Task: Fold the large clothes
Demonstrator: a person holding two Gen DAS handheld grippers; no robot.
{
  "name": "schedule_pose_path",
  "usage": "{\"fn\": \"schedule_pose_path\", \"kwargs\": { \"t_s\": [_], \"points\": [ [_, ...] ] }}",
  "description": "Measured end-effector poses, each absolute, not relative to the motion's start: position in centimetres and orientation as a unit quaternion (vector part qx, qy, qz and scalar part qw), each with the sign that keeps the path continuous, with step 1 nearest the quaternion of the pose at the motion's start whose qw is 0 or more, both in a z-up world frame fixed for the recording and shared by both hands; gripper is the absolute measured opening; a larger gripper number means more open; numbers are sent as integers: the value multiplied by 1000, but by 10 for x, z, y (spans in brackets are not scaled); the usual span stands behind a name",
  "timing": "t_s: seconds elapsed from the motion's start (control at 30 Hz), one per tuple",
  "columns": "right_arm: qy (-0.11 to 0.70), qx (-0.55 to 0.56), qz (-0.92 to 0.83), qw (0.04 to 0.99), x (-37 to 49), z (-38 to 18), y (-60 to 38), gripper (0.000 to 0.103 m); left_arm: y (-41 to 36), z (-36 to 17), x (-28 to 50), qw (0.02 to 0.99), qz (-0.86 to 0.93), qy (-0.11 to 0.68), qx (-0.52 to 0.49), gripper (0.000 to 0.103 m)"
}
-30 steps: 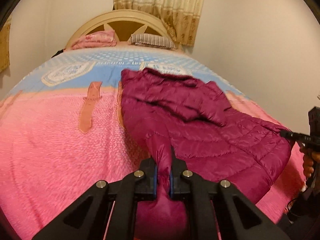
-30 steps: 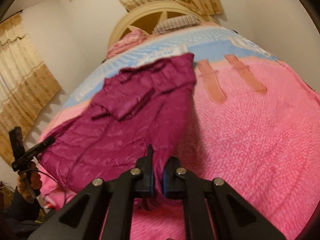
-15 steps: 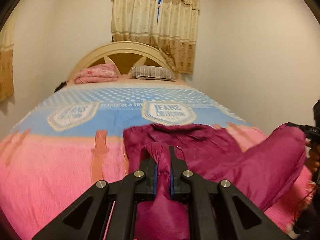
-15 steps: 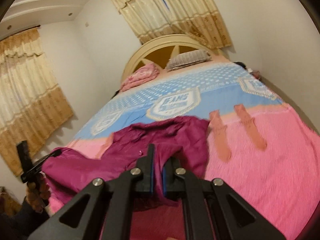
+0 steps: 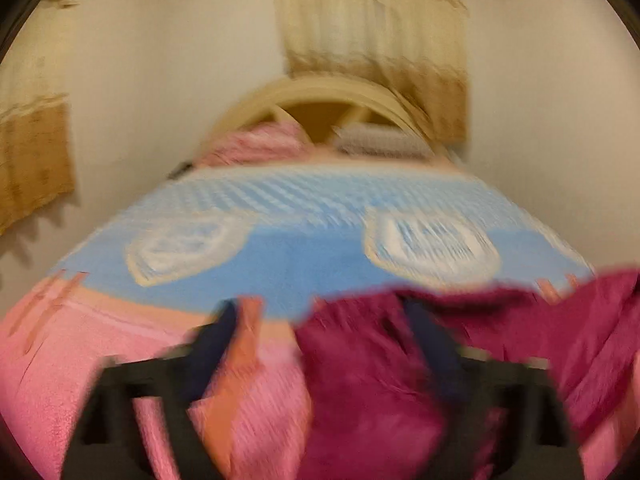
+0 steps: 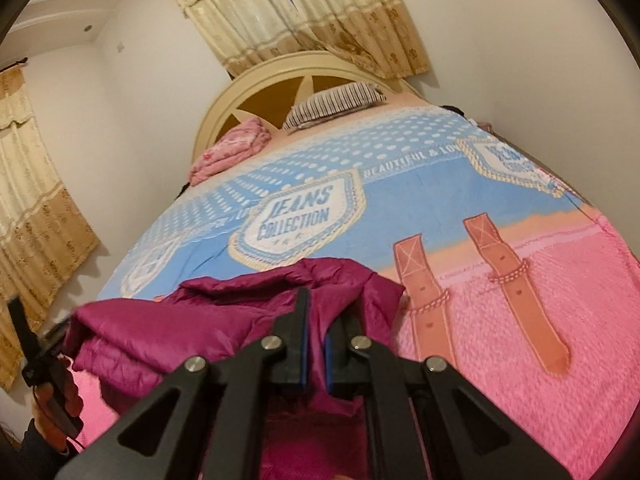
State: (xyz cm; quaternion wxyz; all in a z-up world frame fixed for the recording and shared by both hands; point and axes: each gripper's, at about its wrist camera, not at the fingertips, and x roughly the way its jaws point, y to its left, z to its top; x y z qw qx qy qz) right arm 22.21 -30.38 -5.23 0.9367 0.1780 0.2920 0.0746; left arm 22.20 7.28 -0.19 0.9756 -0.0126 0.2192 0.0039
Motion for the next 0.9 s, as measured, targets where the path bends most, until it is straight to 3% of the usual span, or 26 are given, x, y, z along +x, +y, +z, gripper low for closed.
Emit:
{"fn": "schedule_pose_path", "kwargs": {
  "t_s": [0.33,0.4,0.43,0.47,0.53,0.73,0.9],
  "points": [
    [314,183,41,931,294,-98,-301,9,61,-48,312,953,139,268,13,97],
    [314,172,22,934,303,-105,-299,20,68,-49,319,949,163,271,-4,97],
    [312,165,14,936,304,-105,-298,32,69,-44,317,949,174,263,-5,97],
    [306,150,2,940,304,-104,-294,55,68,-40,313,951,181,252,-4,97],
    [287,129,-17,949,301,-100,-289,85,63,-27,297,958,191,213,4,97],
    [266,83,-57,959,295,-86,-272,87,41,-13,255,969,175,175,16,97],
    [237,45,-25,970,268,-70,-209,87,0,-43,247,971,153,177,51,98]
  ]
}}
